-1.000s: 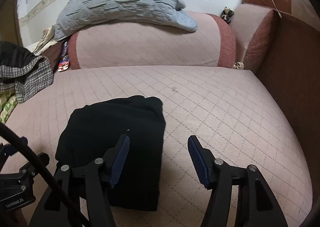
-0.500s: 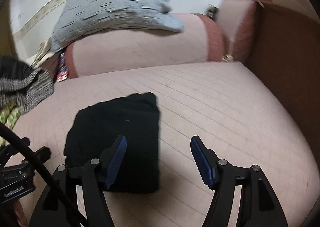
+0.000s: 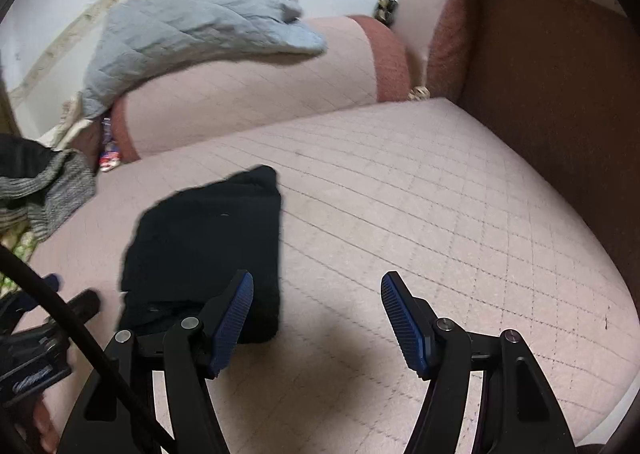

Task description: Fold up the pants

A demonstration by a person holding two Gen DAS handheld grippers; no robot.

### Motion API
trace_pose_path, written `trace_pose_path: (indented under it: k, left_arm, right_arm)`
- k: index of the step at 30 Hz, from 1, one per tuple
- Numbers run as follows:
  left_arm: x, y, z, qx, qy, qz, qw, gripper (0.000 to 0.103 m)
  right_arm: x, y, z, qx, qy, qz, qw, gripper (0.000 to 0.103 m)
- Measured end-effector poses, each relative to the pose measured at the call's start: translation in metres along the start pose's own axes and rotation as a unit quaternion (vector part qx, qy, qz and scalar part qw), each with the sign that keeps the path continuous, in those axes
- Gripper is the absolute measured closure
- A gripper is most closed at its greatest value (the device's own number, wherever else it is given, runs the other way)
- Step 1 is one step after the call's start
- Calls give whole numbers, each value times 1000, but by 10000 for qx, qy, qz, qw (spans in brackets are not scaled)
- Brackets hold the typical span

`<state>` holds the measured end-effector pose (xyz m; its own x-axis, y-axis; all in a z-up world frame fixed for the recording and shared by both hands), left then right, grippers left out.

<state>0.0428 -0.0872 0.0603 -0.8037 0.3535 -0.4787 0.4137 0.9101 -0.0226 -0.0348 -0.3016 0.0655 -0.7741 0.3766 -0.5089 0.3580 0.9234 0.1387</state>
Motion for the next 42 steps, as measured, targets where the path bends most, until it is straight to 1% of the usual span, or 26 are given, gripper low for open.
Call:
trace_pose_path:
  k: [3, 5, 6, 8, 10, 11, 13, 15, 16, 18, 19, 20, 21, 23, 26, 28, 30, 31, 32, 33, 35, 36, 38, 40, 41, 42]
  left_arm:
    - [-1, 9, 1, -127, 32, -151, 9998, 18]
    - [-2, 19, 2, -336, 41, -264, 9991, 18]
    - [-2, 22, 3, -406, 37, -299, 9987, 18]
    - [-3, 31, 7, -562, 61, -407, 9976, 18]
    - [-4, 37, 11, -643, 98, -480, 9967, 18]
    - [-3, 39, 12, -644, 117, -505, 9966, 18]
    - [-3, 41, 16, -634, 177, -515, 9965, 18]
    - [-2, 38, 18, -629, 192, -465, 9968, 18]
    - [-2, 36, 18, -619, 193, -425, 9970, 18]
    - [-1, 32, 18, -604, 183, -349, 9974, 18]
    - [0, 30, 18, -600, 182, -304, 9976, 18]
    - [0, 29, 18, -592, 189, -275, 9977, 18]
    - [0, 29, 18, -581, 193, -270, 9978, 18]
    - [-1, 35, 20, -482, 216, -338, 9980, 18]
    - [-5, 47, 26, -244, 316, -592, 9974, 18]
    - [-6, 58, 32, 23, 393, -833, 9957, 18]
    - [-7, 63, 36, 284, 407, -970, 9940, 18]
    - [-9, 65, 40, 490, 417, -1027, 9926, 18]
    - [-11, 66, 43, 662, 437, -1063, 9912, 18]
    - [-15, 68, 49, 960, 473, -1142, 9877, 18]
    - [-22, 68, 58, 1258, 520, -1245, 9828, 18]
    - [-28, 66, 66, 1451, 565, -1258, 9797, 18]
    - [-39, 60, 78, 1696, 587, -1207, 9763, 18]
    - [-48, 56, 91, 1932, 670, -1152, 9721, 18]
    - [-51, 55, 98, 2062, 729, -1164, 9688, 18]
    - [-56, 52, 110, 2299, 853, -1199, 9620, 18]
  right_arm:
    - [-4, 12, -28, -212, -343, -37, 9992, 32]
    - [-10, 22, -49, -405, -523, -88, 9978, 32]
    - [-12, 28, -60, -548, -610, -118, 9966, 32]
    - [-16, 48, -93, -1042, -925, -278, 9899, 32]
    - [-14, 71, -130, -1677, -1262, -569, 9761, 31]
    - [-11, 83, -147, -2110, -1372, -759, 9648, 30]
    - [-3, 105, -168, -2900, -1354, -1121, 9408, 26]
    - [-1, 126, -174, -3614, -1053, -1405, 9157, 25]
    - [0, 140, -170, -3999, -763, -1530, 9005, 25]
    - [0, 159, -155, -4324, -263, -1625, 8865, 25]
    - [-2, 165, -146, -4359, -44, -1638, 8850, 26]
    - [-7, 162, -142, -4352, -30, -1578, 8864, 26]
    - [-11, 154, -142, -4312, -161, -1466, 8901, 26]
    - [-27, 126, -140, -4033, -539, -1115, 9067, 26]
    - [-48, 79, -112, -3161, -681, -606, 9443, 25]
    - [-57, 48, -72, -2404, -478, -356, 9688, 25]
    - [-65, 22, -27, -1837, -133, -236, 9826, 25]
    - [-69, 9, -5, -1689, 60, -166, 9855, 25]
    - [-72, -1, 13, -1621, 225, -94, 9865, 25]
    - [-76, -9, 32, -1620, 380, 5, 9861, 25]
    - [-83, -22, 61, -1867, 682, 234, 9798, 25]
    - [-85, -28, 77, -2068, 850, 389, 9739, 25]
    - [-90, -33, 105, -2606, 1247, 596, 9555, 25]
    - [-98, -31, 130, -2952, 1548, 702, 9402, 25]
    - [-101, -29, 139, -3022, 1614, 696, 9369, 25]
    - [-103, -27, 146, -3038, 1643, 704, 9358, 25]
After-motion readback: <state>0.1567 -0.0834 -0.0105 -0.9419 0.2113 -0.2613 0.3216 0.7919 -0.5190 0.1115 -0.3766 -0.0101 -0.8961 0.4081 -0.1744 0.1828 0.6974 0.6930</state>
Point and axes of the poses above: each gripper's, at about its wrist camera, not at the fingertips, and z roughly the way its jaws point, y to its left, x to its underside, the point moved 3 cm from there along z, roughly the way its jaws point, and after that the axes turned 15 degrees about y, right-handed, at the moved point
